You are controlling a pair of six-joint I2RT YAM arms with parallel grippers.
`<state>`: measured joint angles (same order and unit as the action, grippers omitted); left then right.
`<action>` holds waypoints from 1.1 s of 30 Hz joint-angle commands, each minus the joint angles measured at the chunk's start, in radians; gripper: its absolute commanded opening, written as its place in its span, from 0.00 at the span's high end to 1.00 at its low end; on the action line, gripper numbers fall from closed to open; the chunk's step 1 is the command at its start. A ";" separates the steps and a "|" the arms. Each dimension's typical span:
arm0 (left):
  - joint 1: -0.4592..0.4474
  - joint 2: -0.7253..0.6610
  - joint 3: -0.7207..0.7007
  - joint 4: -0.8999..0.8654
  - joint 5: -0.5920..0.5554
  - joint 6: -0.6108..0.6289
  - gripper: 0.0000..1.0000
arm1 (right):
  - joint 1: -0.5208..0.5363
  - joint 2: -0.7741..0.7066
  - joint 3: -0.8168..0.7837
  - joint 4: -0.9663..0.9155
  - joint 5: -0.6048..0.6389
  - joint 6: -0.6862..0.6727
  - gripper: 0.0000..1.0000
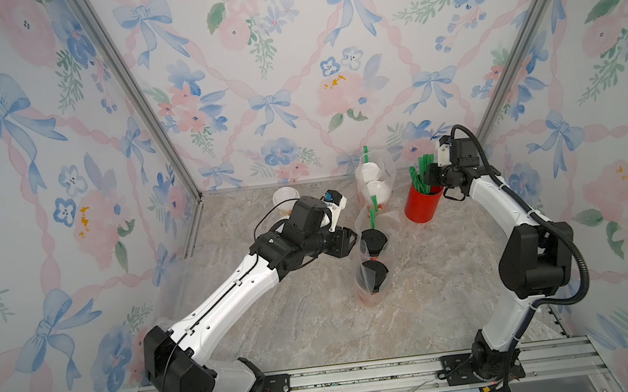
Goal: Pack milk tea into plastic carrier bags
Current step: Pick up the straw from the container.
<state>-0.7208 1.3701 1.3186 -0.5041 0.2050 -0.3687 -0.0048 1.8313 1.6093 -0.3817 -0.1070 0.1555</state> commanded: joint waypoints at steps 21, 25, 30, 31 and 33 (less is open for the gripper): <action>-0.003 -0.016 0.008 -0.003 -0.008 -0.007 0.48 | 0.019 -0.067 -0.070 -0.004 0.030 0.032 0.73; -0.003 -0.021 0.004 -0.002 -0.012 -0.010 0.48 | 0.019 -0.046 -0.048 -0.011 0.033 0.028 0.77; -0.004 -0.024 -0.001 -0.002 -0.015 -0.012 0.48 | 0.025 -0.059 -0.040 -0.011 0.056 0.017 0.86; -0.004 -0.025 0.000 -0.003 -0.017 -0.011 0.48 | 0.027 -0.067 -0.036 -0.014 0.064 0.015 0.87; -0.004 -0.025 0.001 -0.003 -0.018 -0.010 0.48 | 0.032 -0.086 -0.024 -0.032 0.080 0.009 0.89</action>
<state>-0.7208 1.3685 1.3186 -0.5041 0.2043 -0.3714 0.0105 1.7714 1.5532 -0.3943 -0.0612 0.1722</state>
